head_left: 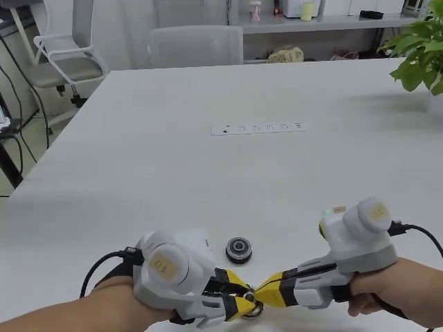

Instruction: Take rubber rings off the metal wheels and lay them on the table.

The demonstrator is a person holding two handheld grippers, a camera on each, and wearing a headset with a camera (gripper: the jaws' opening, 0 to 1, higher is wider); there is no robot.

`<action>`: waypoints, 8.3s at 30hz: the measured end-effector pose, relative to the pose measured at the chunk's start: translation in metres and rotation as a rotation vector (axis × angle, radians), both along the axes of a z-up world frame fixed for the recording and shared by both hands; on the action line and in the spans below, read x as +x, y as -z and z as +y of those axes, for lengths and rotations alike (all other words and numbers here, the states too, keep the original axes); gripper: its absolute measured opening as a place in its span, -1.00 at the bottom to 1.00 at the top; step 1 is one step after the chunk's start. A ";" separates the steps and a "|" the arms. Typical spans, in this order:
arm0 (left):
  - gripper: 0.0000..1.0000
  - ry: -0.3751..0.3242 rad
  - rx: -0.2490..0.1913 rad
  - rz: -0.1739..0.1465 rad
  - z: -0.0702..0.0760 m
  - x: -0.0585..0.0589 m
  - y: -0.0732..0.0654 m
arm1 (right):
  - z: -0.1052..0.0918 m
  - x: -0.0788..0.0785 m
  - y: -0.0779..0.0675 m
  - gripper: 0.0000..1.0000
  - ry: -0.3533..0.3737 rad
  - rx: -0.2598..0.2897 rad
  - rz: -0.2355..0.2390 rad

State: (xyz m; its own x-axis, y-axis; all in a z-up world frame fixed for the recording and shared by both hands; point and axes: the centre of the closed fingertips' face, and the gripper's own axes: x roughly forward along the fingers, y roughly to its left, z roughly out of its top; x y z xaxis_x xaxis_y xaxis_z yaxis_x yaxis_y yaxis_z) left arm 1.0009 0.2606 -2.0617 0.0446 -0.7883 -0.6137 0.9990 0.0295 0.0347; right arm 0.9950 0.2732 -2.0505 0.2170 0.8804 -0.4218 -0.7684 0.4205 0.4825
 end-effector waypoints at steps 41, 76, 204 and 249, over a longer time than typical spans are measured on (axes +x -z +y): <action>-0.60 0.015 -0.023 0.053 0.006 -0.006 -0.013 | -0.014 0.005 0.008 -1.00 0.026 -0.043 -0.023; -0.23 -0.088 -0.155 0.033 0.040 0.002 -0.059 | -0.015 0.007 -0.004 -1.00 0.040 -0.012 -0.022; -0.07 -0.269 -0.164 0.003 0.084 0.056 -0.066 | -0.010 0.055 -0.014 -0.49 0.131 -0.106 -0.165; -0.10 -0.211 -0.114 0.025 0.043 0.092 -0.045 | -0.036 0.074 0.011 -0.31 0.135 -0.230 -0.235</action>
